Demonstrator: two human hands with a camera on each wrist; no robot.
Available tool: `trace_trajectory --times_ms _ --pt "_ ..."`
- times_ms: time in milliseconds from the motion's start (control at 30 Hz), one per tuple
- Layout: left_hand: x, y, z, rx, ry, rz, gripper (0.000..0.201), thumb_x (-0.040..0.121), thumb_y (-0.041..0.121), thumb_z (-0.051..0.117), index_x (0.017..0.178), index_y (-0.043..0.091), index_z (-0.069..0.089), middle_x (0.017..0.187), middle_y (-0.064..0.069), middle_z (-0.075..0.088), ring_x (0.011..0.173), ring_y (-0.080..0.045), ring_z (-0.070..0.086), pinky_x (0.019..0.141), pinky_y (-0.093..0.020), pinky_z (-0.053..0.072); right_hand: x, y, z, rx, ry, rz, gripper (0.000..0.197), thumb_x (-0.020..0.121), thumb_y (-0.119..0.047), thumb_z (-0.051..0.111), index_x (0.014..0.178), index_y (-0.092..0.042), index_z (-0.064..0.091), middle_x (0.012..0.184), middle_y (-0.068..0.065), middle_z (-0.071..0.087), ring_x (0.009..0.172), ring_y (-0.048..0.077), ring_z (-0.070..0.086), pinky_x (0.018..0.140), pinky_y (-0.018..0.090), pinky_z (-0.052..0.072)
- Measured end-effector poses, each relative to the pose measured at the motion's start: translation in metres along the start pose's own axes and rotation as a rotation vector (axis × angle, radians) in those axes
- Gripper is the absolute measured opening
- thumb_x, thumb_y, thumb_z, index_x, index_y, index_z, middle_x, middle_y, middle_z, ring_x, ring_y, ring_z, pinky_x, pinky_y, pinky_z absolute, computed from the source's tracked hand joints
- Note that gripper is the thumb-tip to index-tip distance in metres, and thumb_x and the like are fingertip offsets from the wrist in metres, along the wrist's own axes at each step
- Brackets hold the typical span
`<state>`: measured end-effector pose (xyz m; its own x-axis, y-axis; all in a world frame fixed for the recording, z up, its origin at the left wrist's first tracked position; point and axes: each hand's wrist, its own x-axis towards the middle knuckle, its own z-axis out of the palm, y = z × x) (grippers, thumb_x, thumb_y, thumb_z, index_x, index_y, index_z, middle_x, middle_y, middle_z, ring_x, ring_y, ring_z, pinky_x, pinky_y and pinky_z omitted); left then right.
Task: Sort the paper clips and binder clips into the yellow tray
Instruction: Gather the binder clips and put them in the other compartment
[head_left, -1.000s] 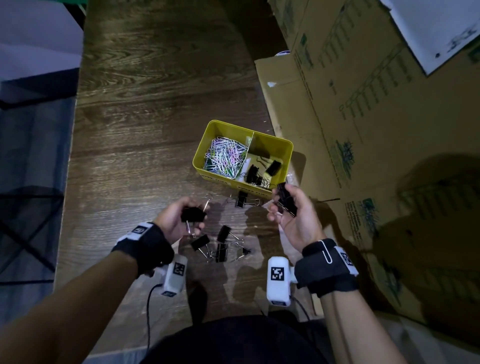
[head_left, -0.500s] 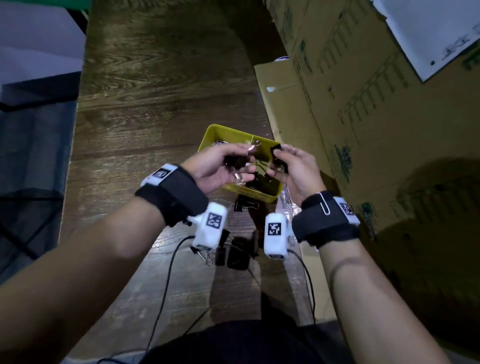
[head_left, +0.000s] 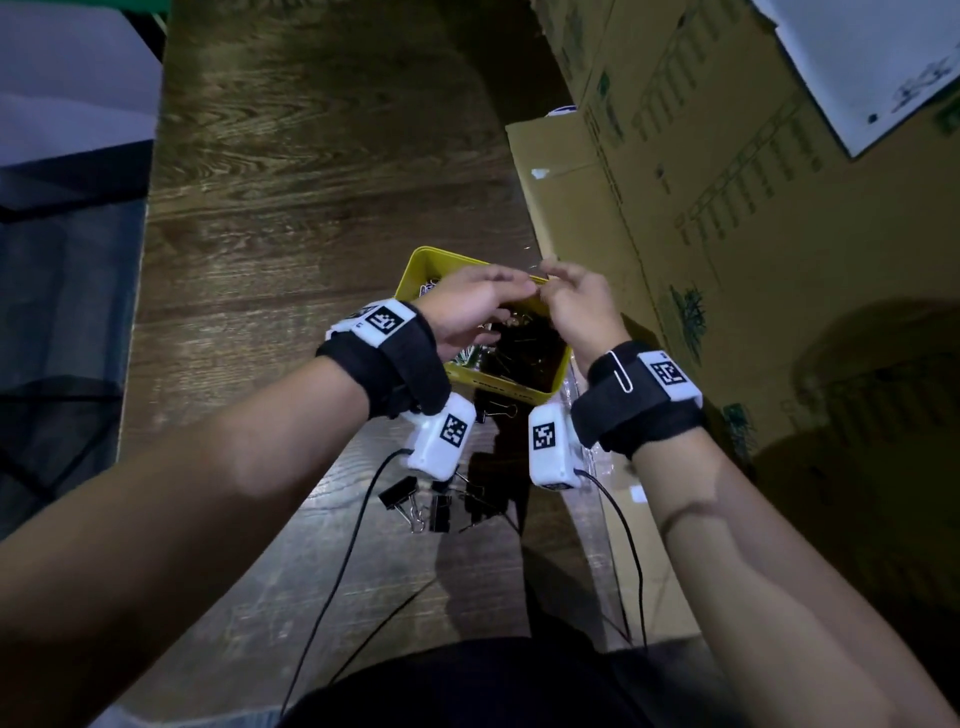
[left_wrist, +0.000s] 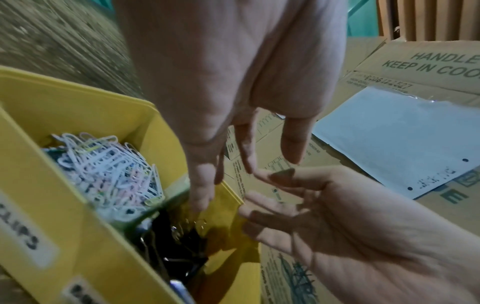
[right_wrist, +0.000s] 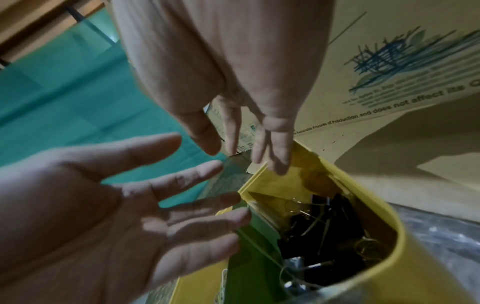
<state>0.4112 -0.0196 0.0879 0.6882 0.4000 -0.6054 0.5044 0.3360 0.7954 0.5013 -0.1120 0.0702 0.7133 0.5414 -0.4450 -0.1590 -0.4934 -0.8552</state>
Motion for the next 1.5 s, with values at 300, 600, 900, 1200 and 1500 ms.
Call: trace_trajectory --times_ms 300,600,900,1200,1500 --pt "-0.040 -0.060 -0.067 0.390 -0.137 0.050 0.006 0.085 0.005 0.063 0.081 0.002 0.066 0.058 0.000 0.065 0.047 -0.008 0.057 0.045 -0.019 0.047 -0.043 0.020 0.004 -0.240 -0.529 -0.160 0.016 0.091 -0.012 0.061 0.105 -0.009 0.069 0.096 0.013 0.071 0.065 0.013 0.066 0.058 0.024 0.053" --pt "-0.066 -0.140 -0.081 1.326 -0.394 0.015 0.060 0.068 0.026 0.077 0.122 0.020 0.051 0.115 -0.002 0.051 0.094 -0.015 0.054 0.079 -0.022 0.039 -0.051 0.070 0.058 -1.311 -0.661 -0.493 0.069 0.093 -0.005 0.045 0.151 -0.022 0.012 0.160 0.005 0.008 0.122 0.034 0.050 0.092 0.045 0.047" --pt "-0.076 -0.169 -0.081 1.271 -0.241 0.162 0.043 0.075 0.012 0.064 0.117 0.013 0.053 0.122 -0.008 0.046 0.102 -0.030 0.056 0.081 -0.030 0.041 -0.050 0.107 0.057 -1.320 -0.405 -0.506 0.058 0.083 0.001 0.058 0.137 -0.009 0.038 0.128 0.016 0.051 0.119 0.031 0.049 0.092 0.038 0.047" --pt "-0.073 -0.163 -0.106 -0.089 0.115 -0.127 0.041 0.078 -0.024 0.035 0.090 0.009 0.055 0.082 -0.014 0.055 0.058 -0.019 0.063 0.051 -0.028 0.056 -0.064 0.099 0.047 -0.727 -0.384 -0.328 0.027 0.090 -0.027 0.054 0.116 -0.023 0.054 0.110 -0.003 0.057 0.104 0.018 0.050 0.091 0.032 0.041" --pt "-0.055 -0.149 -0.071 0.743 -0.095 0.170 0.007 0.066 0.019 0.064 0.069 0.025 0.061 0.076 0.004 0.051 0.072 -0.012 0.053 0.074 -0.029 0.046 -0.064 0.077 0.038 -0.665 -0.617 -0.223 0.012 0.080 -0.029 0.066 0.073 -0.026 0.057 0.083 -0.005 0.063 0.079 0.016 0.060 0.081 0.040 0.053"
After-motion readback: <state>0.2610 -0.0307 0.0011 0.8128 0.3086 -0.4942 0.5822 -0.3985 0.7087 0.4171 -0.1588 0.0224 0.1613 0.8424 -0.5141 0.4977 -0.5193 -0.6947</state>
